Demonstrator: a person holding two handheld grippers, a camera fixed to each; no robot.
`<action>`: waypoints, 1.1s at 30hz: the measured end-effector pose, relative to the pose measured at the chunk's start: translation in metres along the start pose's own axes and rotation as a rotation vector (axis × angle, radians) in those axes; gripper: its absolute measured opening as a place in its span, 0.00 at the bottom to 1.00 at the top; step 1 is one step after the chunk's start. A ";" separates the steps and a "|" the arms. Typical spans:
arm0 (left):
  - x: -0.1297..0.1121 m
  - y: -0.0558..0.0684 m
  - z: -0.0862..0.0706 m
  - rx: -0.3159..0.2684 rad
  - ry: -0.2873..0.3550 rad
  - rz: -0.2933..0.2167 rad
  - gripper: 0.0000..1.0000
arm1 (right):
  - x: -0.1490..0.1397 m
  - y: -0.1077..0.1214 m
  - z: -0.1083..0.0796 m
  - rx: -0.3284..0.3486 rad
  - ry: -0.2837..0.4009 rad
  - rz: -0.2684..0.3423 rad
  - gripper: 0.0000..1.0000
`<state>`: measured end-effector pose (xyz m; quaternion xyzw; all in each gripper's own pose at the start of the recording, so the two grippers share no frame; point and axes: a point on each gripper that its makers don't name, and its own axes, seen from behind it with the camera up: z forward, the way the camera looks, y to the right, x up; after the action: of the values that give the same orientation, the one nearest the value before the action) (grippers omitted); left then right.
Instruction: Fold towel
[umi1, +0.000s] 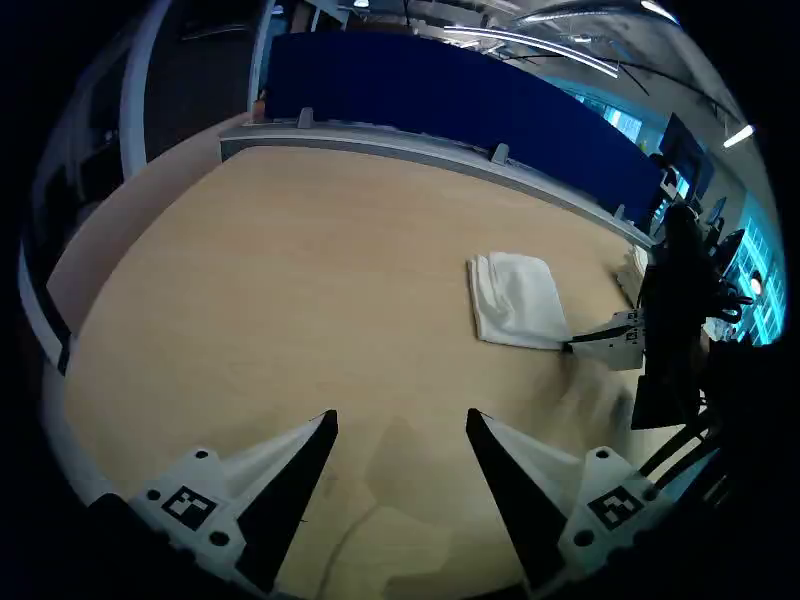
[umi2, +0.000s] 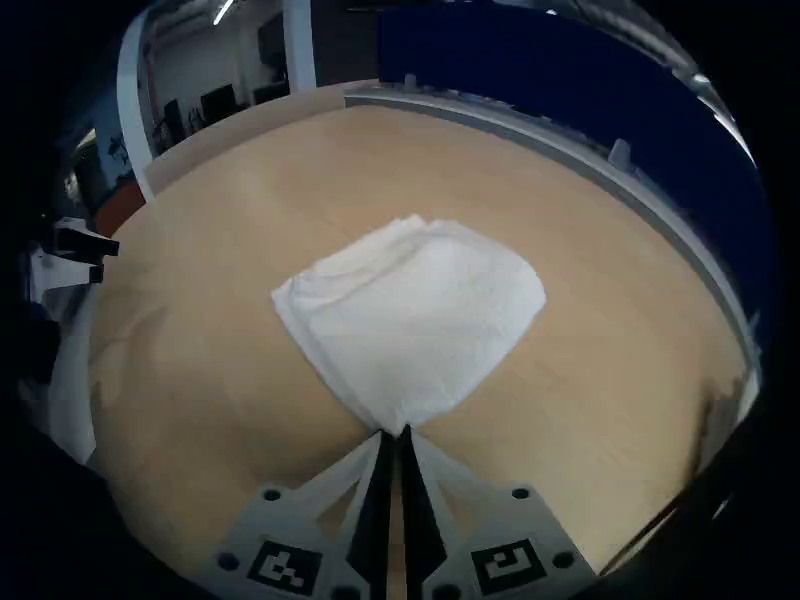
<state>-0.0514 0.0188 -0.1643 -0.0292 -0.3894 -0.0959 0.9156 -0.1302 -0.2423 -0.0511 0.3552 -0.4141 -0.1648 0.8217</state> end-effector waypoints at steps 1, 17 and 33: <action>0.000 0.000 0.000 0.000 0.000 0.000 0.96 | 0.000 0.001 0.000 -0.002 0.000 -0.003 0.05; 0.010 0.003 -0.001 -0.006 0.008 0.007 0.95 | 0.056 0.008 -0.036 -0.023 0.086 -0.080 0.03; 0.044 0.006 -0.015 -0.028 0.078 0.018 0.96 | 0.157 0.019 -0.120 -0.097 0.239 -0.179 0.03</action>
<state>-0.0094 0.0156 -0.1430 -0.0417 -0.3518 -0.0942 0.9304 0.0596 -0.2638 0.0025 0.3676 -0.2716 -0.2140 0.8633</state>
